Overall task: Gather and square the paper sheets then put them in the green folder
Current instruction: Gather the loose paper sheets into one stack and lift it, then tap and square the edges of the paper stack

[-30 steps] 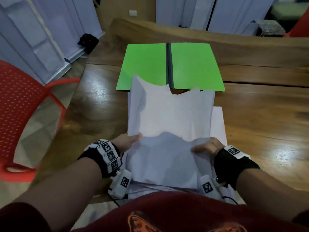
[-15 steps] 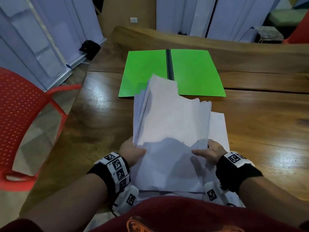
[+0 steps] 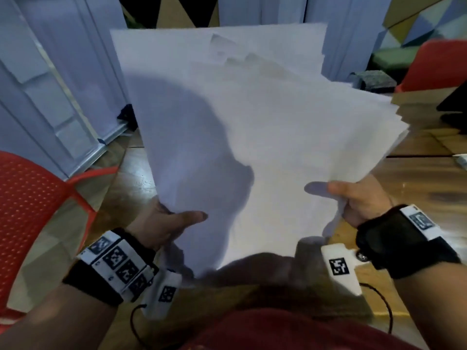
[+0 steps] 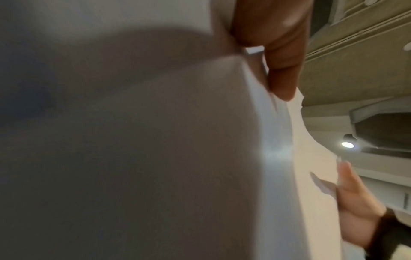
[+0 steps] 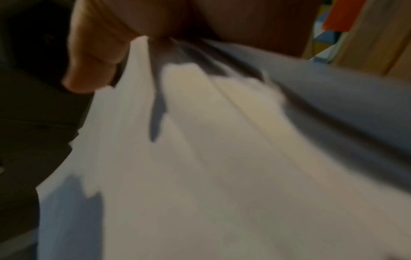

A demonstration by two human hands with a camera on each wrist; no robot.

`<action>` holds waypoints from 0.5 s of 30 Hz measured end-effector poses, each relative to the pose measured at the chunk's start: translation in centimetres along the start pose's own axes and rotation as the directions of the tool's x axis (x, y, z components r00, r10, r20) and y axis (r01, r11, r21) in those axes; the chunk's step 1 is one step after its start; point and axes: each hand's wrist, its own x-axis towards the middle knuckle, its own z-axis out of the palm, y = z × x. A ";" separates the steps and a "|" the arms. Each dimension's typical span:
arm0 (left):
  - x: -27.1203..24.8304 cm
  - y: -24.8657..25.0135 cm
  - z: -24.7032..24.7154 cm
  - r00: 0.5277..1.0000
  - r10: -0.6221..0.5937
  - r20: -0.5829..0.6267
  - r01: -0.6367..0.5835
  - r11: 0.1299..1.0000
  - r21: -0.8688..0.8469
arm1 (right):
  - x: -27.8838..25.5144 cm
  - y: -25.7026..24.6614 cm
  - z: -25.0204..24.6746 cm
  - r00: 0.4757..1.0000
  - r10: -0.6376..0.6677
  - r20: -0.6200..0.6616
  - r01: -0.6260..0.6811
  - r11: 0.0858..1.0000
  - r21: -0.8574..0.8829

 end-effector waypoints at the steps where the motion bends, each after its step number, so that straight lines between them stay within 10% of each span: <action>1: 0.0 0.3 0.7 1.000 0.000 0.003 0.000 0.999 0.032 | 0.2 0.0 0.6 1.000 -0.010 -0.016 0.010 1.000 -0.028; 7: 0.5 -0.1 4.5 0.973 0.059 -0.225 -0.037 0.994 0.099 | 0.8 0.4 2.1 0.962 -0.023 -0.271 -0.025 0.985 -0.171; 12: 1.3 0.7 2.9 0.925 0.197 -0.324 -0.171 0.979 0.107 | -0.3 -2.3 2.7 0.911 -0.379 -0.166 0.348 0.919 -0.185; 15: 2.0 0.5 2.0 0.915 0.209 -0.344 -0.208 0.977 0.039 | -0.7 -2.3 2.4 0.923 -0.382 -0.039 0.374 0.918 -0.129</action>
